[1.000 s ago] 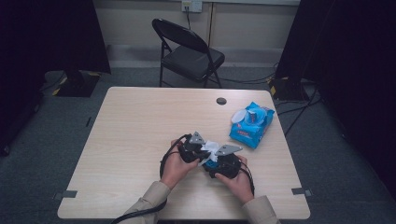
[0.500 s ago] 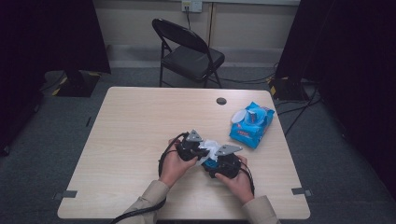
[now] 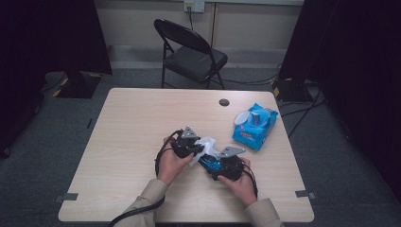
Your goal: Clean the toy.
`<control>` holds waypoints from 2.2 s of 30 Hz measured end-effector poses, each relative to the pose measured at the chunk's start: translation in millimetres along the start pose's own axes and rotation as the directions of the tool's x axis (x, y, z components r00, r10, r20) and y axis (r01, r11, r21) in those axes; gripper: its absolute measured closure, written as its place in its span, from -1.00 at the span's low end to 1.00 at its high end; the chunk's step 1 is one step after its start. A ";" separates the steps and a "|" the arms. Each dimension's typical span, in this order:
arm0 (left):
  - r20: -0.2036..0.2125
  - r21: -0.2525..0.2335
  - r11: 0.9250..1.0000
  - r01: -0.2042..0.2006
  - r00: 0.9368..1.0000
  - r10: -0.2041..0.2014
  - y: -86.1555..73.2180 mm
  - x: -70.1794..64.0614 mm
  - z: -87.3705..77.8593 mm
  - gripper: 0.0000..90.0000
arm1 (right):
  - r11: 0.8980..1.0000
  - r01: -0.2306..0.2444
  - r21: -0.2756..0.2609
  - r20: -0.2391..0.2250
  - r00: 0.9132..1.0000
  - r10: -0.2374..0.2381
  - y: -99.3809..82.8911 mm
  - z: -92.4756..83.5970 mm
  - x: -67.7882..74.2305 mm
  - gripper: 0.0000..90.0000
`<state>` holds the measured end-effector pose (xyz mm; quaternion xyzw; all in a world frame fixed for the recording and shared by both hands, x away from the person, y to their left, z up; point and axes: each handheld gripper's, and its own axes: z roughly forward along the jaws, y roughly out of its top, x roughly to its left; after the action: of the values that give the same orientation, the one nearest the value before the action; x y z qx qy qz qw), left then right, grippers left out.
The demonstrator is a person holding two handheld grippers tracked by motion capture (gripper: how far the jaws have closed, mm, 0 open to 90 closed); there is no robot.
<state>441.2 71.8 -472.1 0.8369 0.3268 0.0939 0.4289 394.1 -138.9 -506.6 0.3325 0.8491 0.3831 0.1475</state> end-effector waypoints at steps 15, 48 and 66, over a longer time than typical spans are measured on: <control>-0.079 0.016 1.000 -0.014 0.997 0.015 -1.2 17.9 -2.1 0.91 | 1.000 -0.001 0.000 0.000 1.000 0.001 0.0 0.0 0.0 -0.42; -0.168 0.037 0.999 -0.001 0.986 0.007 -5.2 37.8 -17.4 0.92 | 1.000 -0.001 0.000 0.001 1.000 0.001 0.0 0.0 0.1 -0.43; -0.180 0.027 0.999 0.038 0.983 -0.032 -19.3 47.7 -40.6 0.93 | 1.000 -0.002 0.001 0.001 1.000 0.002 0.1 0.0 0.0 -0.43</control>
<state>451.2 136.5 -468.1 0.8255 0.3802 0.1566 0.3866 394.1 -138.9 -506.6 0.3336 0.8488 0.3827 0.1473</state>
